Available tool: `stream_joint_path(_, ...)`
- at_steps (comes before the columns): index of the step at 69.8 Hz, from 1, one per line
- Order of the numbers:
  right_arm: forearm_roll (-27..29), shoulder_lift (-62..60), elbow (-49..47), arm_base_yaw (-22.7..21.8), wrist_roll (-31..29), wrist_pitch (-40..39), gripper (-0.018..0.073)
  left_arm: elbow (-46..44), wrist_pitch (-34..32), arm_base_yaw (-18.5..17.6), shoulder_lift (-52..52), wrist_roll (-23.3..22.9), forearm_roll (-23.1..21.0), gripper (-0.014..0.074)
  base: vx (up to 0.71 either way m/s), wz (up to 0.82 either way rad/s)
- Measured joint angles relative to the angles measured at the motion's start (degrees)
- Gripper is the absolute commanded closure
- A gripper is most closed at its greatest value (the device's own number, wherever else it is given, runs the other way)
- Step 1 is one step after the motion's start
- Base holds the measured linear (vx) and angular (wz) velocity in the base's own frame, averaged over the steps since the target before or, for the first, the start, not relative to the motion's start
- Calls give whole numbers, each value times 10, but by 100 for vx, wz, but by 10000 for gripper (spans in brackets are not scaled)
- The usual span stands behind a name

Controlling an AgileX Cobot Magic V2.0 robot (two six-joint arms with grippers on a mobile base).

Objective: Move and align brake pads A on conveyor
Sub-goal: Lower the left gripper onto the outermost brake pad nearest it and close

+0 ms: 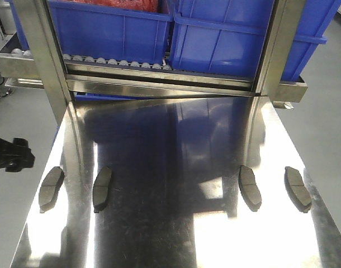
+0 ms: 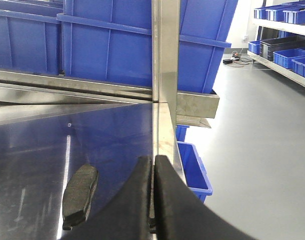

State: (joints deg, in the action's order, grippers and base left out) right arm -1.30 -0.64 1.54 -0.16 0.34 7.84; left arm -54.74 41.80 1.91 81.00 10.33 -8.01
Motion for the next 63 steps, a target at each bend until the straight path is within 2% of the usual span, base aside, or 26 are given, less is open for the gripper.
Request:
stream_joint_path(18, 0, 0, 0, 0, 0, 0, 563, -86, 44, -38, 134, 6, -2, -52, 0, 0)
stream_joint_path(34, 0, 0, 0, 0, 0, 0, 563, -129, 84, -41, 217, 6, -4, -42, 0, 0)
stream_joint_path(63, 0, 0, 0, 0, 0, 0, 563, -130, 86, -41, 267, 6, -4, -8, 0, 0)
